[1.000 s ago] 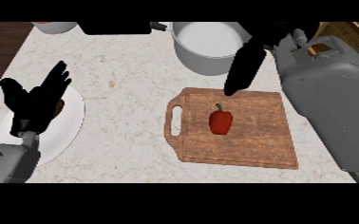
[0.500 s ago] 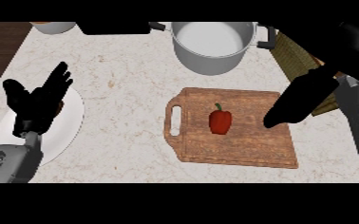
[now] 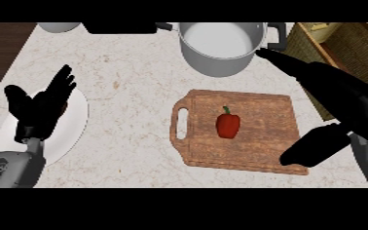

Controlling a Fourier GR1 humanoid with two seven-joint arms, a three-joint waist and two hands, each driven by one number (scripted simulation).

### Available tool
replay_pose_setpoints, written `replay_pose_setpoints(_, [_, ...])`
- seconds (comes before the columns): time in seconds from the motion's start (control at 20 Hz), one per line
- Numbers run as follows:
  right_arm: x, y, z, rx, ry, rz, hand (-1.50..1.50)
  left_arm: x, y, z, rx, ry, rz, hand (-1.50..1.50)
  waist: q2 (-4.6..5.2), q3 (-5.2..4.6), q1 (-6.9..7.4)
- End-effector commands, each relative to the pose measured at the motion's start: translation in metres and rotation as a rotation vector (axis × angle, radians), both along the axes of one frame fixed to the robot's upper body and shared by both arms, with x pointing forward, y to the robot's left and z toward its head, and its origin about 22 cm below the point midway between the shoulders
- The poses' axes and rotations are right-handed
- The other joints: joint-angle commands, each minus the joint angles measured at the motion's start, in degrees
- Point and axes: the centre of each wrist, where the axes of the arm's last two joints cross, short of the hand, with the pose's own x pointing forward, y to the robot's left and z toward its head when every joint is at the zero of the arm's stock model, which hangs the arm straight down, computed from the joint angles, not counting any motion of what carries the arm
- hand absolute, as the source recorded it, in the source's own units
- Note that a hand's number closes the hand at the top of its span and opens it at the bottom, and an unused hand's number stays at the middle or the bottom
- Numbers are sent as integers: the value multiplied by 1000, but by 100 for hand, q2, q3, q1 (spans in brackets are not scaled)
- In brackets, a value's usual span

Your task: Pick the bell pepper from the cutting board and place it in the basket

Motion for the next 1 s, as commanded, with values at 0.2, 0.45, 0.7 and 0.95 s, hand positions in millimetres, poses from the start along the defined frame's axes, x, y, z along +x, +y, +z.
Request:
replay_pose_setpoints(0.2, [-1,22,-89,27,-62,-24,-150,22,-10,10,-2,-14,1,0,28,1,30])
replay_pose_setpoints(0.45, [20,32,-114,160,-83,-85,-150,7,-10,5,8,-10,-1,0,15,-1,56])
replay_pose_setpoints(0.7, [40,30,-147,72,-26,-59,-150,-1,2,-6,-7,3,-7,0,15,-2,56])
replay_pose_setpoints(0.95, [34,39,-149,20,60,-55,-150,14,7,-6,2,-8,-4,0,11,-4,11])
